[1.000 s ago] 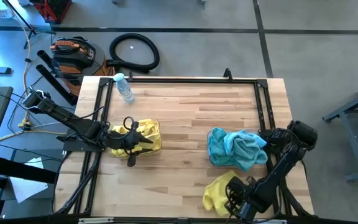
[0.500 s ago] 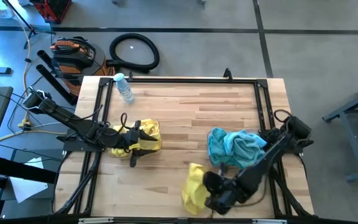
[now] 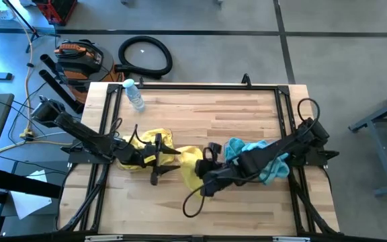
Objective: Sort microfiber towel by color & place in baskets
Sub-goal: Put the yellow microfiber cloth into the left transparent bin
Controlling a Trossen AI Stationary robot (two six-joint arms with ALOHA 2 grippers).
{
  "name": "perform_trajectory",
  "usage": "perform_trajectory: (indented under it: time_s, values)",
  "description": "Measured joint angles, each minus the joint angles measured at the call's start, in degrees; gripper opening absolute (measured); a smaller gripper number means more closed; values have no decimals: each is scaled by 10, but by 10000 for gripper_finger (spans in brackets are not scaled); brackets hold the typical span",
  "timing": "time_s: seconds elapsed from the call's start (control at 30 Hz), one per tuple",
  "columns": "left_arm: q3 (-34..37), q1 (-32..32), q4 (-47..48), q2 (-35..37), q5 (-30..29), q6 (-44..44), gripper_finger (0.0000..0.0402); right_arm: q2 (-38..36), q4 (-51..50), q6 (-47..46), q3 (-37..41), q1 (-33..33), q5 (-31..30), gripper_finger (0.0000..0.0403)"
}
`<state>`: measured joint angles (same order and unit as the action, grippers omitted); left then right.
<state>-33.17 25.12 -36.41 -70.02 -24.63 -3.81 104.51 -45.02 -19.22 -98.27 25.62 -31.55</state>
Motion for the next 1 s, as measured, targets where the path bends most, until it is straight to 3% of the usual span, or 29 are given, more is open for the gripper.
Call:
perform_trajectory:
  time_s: [0.1, 0.37, 0.6, 0.73, 0.93, 1.0]
  values:
    - [-3, -7, -44, -26, -20, 16, 230, 0, 12, 41, -23, -11, 0, 1]
    - [-71, -27, -35, -101, -16, 12, 230, 0, 66, 123, -34, -33, 0, 1]
    - [-121, -27, 40, -142, 10, 20, 215, 0, 68, 133, -34, -36, 1, 1]
    - [-135, -28, 69, -151, 4, 20, 165, 0, 70, 133, -34, -35, 0, 0]
    - [-136, -28, 74, -151, -1, 47, 33, 0, 70, 121, -34, -35, 1, 4]
    - [-136, -28, 79, -151, -1, 54, 11, 0, 67, 130, -34, -34, 3, 14]
